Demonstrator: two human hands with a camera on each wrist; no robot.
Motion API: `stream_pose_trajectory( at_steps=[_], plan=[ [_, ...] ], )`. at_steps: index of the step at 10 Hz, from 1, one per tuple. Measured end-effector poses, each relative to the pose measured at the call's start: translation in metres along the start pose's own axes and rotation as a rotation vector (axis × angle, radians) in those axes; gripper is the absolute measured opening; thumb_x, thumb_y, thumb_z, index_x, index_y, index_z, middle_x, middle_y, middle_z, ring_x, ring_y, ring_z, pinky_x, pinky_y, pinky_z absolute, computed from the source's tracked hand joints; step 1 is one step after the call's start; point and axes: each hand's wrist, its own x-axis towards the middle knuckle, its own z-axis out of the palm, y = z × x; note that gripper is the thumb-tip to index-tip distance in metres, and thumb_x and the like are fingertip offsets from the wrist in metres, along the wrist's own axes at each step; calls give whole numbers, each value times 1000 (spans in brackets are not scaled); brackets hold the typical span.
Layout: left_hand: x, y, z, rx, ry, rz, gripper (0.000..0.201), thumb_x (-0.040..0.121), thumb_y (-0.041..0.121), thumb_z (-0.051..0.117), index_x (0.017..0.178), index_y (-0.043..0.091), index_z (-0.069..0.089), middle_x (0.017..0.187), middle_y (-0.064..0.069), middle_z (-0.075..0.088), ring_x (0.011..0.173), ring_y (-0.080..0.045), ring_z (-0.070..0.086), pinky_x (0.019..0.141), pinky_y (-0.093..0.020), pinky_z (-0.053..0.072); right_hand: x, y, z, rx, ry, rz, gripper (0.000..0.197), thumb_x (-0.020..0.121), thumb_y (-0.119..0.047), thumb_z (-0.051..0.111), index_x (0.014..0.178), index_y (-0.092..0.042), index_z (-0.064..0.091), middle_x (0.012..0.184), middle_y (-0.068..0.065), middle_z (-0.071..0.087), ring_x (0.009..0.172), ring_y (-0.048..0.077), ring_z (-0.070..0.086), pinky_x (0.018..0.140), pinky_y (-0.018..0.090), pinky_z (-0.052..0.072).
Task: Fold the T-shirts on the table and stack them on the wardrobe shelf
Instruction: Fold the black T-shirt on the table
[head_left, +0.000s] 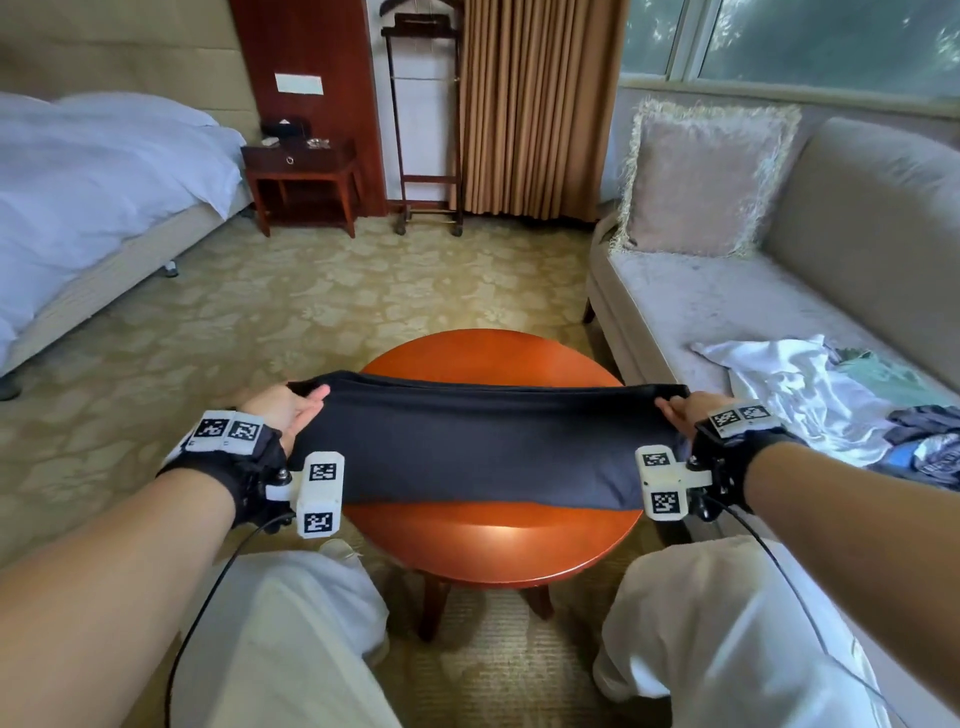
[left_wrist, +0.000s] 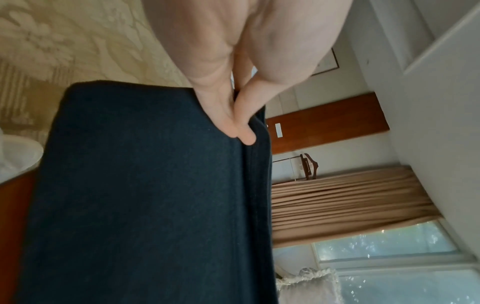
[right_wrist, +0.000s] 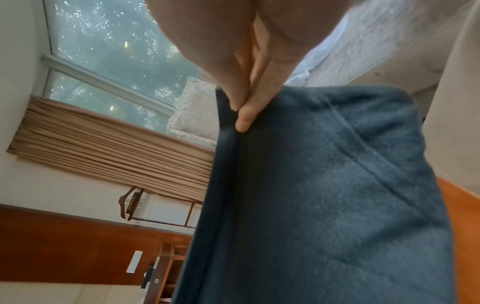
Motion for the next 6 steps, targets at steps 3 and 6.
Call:
stream_pose_trajectory(
  at_steps=[3, 6],
  plan=[
    [68, 13, 4, 627, 82, 46, 32, 99, 30, 55, 74, 17, 40, 67, 2, 35, 23, -2, 34, 26, -11, 19, 76, -10, 32, -79, -157, 24, 39, 103, -22, 39, 140, -8, 37, 122, 13, 54, 120, 25, 56, 77, 21, 53],
    [148, 13, 9, 822, 148, -3, 42, 90, 30, 63, 62, 15, 36, 43, 0, 29, 23, -9, 21, 32, -12, 15, 97, -16, 54, -579, -21, -130, 35, 99, -29, 47, 130, -14, 43, 125, 7, 57, 117, 26, 55, 97, 34, 44]
  ],
)
